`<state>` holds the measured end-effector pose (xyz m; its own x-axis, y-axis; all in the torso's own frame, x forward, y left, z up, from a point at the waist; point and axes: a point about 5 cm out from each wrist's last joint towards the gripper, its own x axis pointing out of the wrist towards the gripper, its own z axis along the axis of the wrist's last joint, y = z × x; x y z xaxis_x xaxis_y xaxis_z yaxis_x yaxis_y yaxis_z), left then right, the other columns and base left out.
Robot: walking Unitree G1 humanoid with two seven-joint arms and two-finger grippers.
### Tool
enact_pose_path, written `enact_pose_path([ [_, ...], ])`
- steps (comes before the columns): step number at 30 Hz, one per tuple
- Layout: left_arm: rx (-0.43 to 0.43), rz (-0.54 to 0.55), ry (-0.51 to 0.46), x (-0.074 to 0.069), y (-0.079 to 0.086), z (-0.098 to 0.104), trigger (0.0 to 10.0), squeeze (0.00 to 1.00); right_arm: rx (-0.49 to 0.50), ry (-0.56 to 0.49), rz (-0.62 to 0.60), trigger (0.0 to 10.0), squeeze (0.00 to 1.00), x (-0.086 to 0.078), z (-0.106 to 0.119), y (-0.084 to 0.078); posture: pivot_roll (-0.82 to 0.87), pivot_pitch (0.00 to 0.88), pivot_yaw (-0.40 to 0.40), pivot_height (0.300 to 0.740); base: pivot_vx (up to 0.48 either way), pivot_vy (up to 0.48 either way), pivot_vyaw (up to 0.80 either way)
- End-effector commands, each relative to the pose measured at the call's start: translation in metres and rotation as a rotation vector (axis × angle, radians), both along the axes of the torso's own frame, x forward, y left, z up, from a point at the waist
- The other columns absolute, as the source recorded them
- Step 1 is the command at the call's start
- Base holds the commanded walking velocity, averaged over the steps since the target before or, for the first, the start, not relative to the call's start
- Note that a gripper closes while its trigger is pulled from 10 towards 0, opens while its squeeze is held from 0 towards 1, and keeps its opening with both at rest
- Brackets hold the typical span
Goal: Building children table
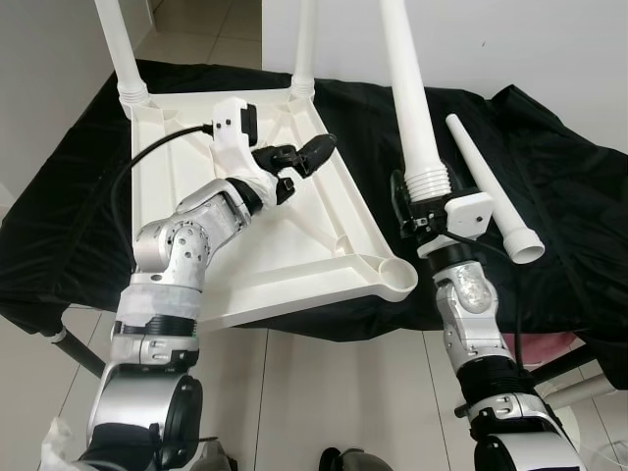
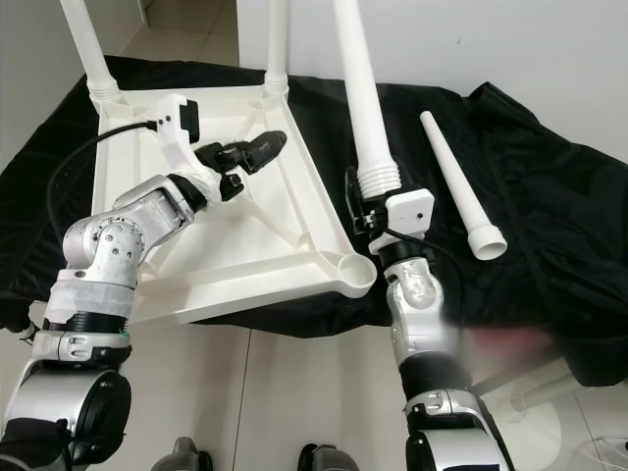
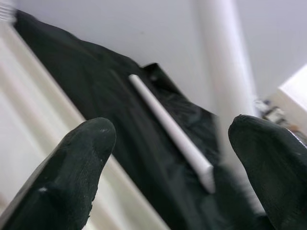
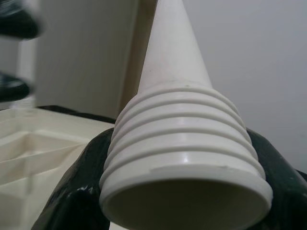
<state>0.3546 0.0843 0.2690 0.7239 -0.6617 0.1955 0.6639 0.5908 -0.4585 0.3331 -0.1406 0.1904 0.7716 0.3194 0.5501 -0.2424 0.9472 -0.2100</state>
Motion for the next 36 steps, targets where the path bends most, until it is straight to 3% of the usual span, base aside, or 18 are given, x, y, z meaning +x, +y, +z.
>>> enact_pose_path([
  [1,-0.06,-0.321,-0.129,-0.013,-0.018,0.011,10.0,0.0,-0.046,0.007,0.1,10.0,0.0,-0.003,-0.002,0.016,0.0,0.042,-0.045,0.74,0.0,0.0,0.0],
  [4,-0.06,-0.356,-0.118,-0.013,-0.025,0.014,10.0,0.0,-0.117,0.035,0.171,10.0,0.0,-0.007,-0.011,0.031,-0.01,0.048,-0.036,0.74,0.0,0.0,0.0],
  [8,-0.066,-0.373,-0.106,-0.013,-0.03,0.019,10.0,0.0,-0.161,0.045,0.204,10.0,0.0,-0.011,-0.018,0.038,-0.01,0.056,-0.033,0.74,0.0,0.0,0.0],
  [21,-0.032,-0.313,-0.006,0.003,-0.032,0.018,10.0,0.0,-0.198,0.037,0.219,10.0,0.0,-0.017,-0.023,0.042,-0.01,0.062,-0.031,0.74,0.0,0.0,0.0],
  [26,-0.05,-0.245,0.056,0.016,-0.025,0.021,10.0,0.0,-0.2,0.041,0.211,10.0,0.0,-0.022,-0.03,0.043,-0.02,0.064,-0.034,0.74,0.0,0.0,0.0],
  [28,-0.046,-0.171,0.074,0.027,-0.016,0.027,10.0,0.0,-0.201,0.052,0.203,10.0,0.0,-0.027,-0.038,0.043,-0.02,0.065,-0.036,0.74,0.0,0.0,0.0],
  [30,-0.046,-0.171,0.074,0.027,-0.016,0.027,10.0,0.0,-0.201,0.052,0.203,10.0,0.0,-0.027,-0.038,0.043,-0.02,0.065,-0.036,0.74,0.0,0.0,0.0],
  [31,-0.05,-0.087,0.093,0.038,-0.003,0.033,10.0,0.0,-0.199,0.073,0.193,10.0,0.0,-0.031,-0.046,0.041,-0.02,0.067,-0.036,0.74,0.0,0.0,0.0],
  [34,-0.053,-0.058,0.099,0.042,0.002,0.035,10.0,0.0,-0.197,0.08,0.189,10.0,0.0,-0.033,-0.048,0.041,-0.02,0.067,-0.036,0.74,0.0,0.0,0.0],
  [36,-0.074,0.02,0.119,0.05,0.017,0.042,10.0,0.0,-0.197,0.092,0.18,10.0,0.0,-0.035,-0.052,0.039,-0.02,0.068,-0.033,0.74,0.0,0.0,0.0],
])
